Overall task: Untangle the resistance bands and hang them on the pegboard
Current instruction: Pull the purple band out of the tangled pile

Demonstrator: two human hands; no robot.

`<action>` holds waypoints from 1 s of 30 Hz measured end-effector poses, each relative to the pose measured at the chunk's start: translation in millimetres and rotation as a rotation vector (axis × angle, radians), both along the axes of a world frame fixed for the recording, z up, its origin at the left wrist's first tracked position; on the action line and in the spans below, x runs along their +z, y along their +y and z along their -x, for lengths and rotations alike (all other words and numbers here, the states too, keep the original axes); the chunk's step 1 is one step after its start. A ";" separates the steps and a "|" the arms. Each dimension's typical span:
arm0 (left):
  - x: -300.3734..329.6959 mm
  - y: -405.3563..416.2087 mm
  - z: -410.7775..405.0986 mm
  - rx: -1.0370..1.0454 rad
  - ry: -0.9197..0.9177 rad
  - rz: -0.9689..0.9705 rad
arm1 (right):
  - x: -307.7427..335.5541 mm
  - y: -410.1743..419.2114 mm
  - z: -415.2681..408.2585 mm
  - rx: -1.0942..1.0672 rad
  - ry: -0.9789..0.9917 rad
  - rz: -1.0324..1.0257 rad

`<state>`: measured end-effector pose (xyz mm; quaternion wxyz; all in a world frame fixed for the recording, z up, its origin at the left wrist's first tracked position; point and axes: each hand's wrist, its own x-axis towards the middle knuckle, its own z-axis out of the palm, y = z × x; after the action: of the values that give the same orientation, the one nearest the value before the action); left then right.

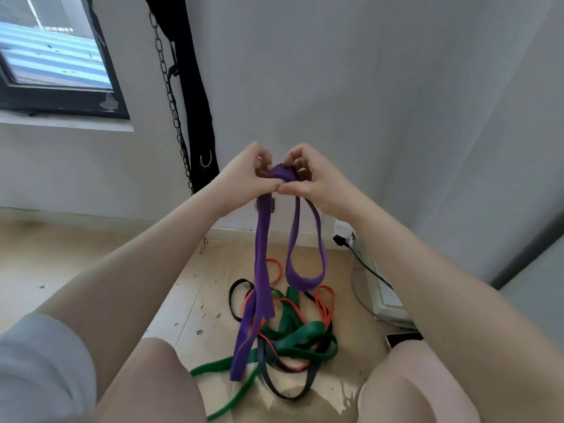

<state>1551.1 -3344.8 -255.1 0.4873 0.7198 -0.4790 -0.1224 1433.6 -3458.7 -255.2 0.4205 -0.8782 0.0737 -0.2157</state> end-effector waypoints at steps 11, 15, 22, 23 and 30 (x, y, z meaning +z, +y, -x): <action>-116.0 13.9 9.4 -0.236 0.521 -0.036 | -33.9 -8.2 0.2 0.050 -0.271 -0.786; -113.7 8.2 12.4 -0.216 0.353 -0.030 | -29.2 -13.7 7.9 0.078 -0.405 -0.969; -54.7 12.6 -7.4 -0.080 0.206 0.172 | -11.8 -32.9 18.7 0.016 -0.622 -1.136; -41.7 12.7 -11.4 -0.066 0.185 0.193 | -12.2 -38.9 21.2 -0.025 -0.620 -1.127; 45.5 1.4 -13.7 -0.070 -0.141 0.106 | -41.9 -54.8 39.1 -0.223 -0.145 -0.687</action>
<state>1564.8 -3343.3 -209.6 0.4852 0.6827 -0.5428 -0.0629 1394.5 -3513.5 -297.1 0.6689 -0.6547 0.2071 -0.2848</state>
